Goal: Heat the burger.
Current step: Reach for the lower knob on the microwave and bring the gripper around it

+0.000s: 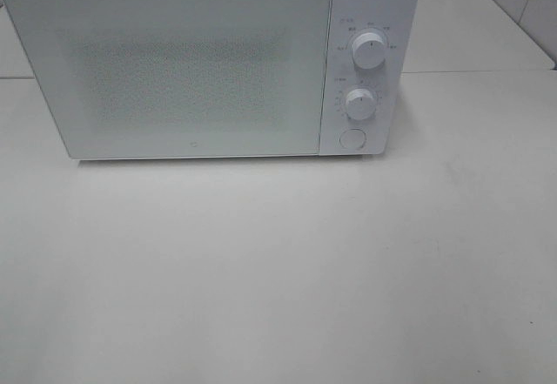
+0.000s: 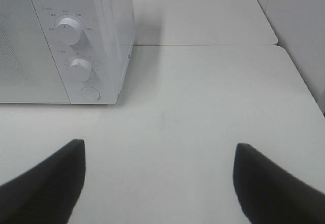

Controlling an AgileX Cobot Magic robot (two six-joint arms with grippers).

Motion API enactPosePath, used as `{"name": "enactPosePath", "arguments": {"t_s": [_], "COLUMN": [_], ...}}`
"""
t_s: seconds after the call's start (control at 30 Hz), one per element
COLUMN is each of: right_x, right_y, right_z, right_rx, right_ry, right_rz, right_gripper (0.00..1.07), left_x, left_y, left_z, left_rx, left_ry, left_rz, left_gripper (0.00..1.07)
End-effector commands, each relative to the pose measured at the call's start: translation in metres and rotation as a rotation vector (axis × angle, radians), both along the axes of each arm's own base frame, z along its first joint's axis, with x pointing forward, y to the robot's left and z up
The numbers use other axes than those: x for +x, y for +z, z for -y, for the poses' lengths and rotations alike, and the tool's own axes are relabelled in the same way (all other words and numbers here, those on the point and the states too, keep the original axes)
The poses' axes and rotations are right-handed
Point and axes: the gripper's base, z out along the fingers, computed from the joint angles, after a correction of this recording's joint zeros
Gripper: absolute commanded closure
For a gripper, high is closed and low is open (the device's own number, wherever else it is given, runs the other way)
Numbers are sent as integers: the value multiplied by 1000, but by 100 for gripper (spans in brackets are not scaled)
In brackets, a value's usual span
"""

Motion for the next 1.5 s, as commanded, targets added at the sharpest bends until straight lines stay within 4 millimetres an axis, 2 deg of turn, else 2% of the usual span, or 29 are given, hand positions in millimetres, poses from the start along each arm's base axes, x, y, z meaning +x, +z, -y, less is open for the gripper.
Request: {"name": "enactPosePath", "arguments": {"t_s": [0.03,0.5,0.57,0.67,0.7,0.87,0.93,1.33,1.4,1.5], "right_x": [12,62,74,83,93,110,124,152,160,162], "right_y": [-1,-9,-11,-13,-15,-20,-26,-39,-47,-49], "right_z": [-3,-14,-17,-19,-22,-26,-30,-37,-39,-39], "right_rx": [2,-3,-2,1,4,12,20,43,41,45], "right_ry": [11,55,68,77,87,106,121,155,164,160], "right_rz": [28,7,10,19,26,47,62,115,106,105], "right_gripper": [33,33,33,33,33,33,33,33,33,33], "left_x": [-3,-3,-3,-3,-3,-3,-3,-3,-3,-3], "left_y": [-1,-1,-1,-1,-1,-1,-1,-1,-1,-1], "left_z": [1,1,1,1,1,1,1,1,1,1], "left_rx": [-5,-5,-5,-5,-5,-5,-5,-5,-5,-5], "left_ry": [0,0,0,0,0,0,0,0,0,0], "left_rz": [24,24,24,24,24,24,24,24,24,24], "left_gripper": [6,6,6,6,6,6,6,6,6,6]}}
